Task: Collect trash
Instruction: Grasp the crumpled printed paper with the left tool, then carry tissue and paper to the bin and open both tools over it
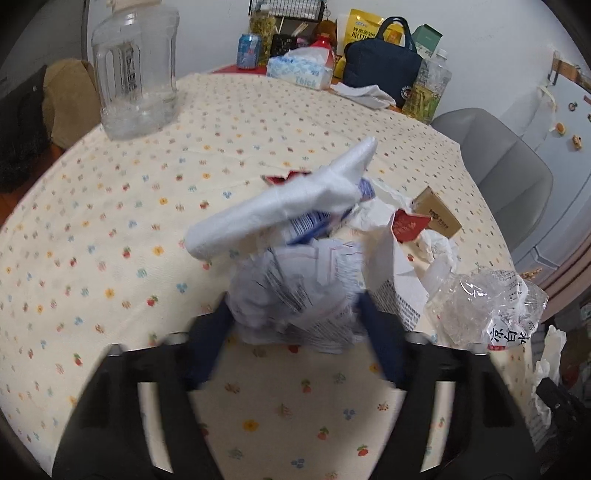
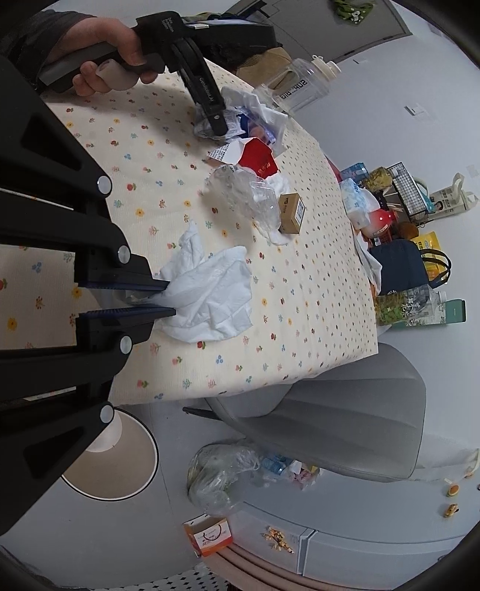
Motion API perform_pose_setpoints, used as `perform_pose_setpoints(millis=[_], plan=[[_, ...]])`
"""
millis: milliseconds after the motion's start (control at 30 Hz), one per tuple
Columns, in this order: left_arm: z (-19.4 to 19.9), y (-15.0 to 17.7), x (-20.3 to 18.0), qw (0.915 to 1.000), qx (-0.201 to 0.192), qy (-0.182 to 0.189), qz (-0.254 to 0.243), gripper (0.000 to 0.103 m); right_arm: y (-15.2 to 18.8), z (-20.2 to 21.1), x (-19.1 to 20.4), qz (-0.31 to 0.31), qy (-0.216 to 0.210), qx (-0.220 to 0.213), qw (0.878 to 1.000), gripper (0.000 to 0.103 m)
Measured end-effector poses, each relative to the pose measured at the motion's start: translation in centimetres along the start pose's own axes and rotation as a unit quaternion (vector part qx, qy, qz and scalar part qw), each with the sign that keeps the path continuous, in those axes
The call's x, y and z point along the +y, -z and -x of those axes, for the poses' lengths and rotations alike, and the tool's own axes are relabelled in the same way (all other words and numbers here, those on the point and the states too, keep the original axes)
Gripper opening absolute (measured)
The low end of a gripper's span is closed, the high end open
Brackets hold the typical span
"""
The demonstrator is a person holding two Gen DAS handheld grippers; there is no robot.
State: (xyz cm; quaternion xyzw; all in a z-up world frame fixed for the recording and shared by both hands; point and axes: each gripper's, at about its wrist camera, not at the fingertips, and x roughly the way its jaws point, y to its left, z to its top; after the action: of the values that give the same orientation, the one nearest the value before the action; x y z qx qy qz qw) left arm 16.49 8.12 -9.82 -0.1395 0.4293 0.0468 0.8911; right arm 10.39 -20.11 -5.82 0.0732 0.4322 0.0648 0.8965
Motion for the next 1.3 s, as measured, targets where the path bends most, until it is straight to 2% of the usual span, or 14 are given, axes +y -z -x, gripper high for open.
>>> perform_pose_setpoints(millis=[33,100,200,400,667,1000,1300], plan=[[0.1,0.2,0.0,1.0,-0.001,0.005,0.003,0.05,0.0,0.1,0.0,0.0,-0.001,-0.002,1.0,0.009],[0.8,0.4,-0.2,0.9999,-0.007,0.011,0.001,0.037,0.1,0.4,0.0,0.001,-0.004,-0.005,1.0,0.009],[1.6,0.9,-0.4,0.9999,-0.01,0.013,0.001,0.033,0.2,1.0,0.0,0.002,-0.009,-0.011,1.0,0.009],[4.0,2.1,-0.6,0.9994,-0.029,0.018,-0.001,0.032,0.2,2.2,-0.2,0.002,-0.012,-0.024,1.0,0.009],[7.0,3.1,-2.2,0.9975,-0.061,0.022,-0.028,0.032,0.3,4.3,-1.4,-0.01,0.0,-0.049,0.999,0.009],[12.1,2.8,-2.8,0.9893,-0.143,-0.001,-0.029,0.032,0.7,6.1,-3.7,-0.029,0.011,-0.063,0.998,0.009],[13.8,2.4,-5.4,0.9857,-0.155,0.034,-0.055,0.032,0.9,7.2,-6.1,-0.049,0.019,-0.077,0.996,0.009]])
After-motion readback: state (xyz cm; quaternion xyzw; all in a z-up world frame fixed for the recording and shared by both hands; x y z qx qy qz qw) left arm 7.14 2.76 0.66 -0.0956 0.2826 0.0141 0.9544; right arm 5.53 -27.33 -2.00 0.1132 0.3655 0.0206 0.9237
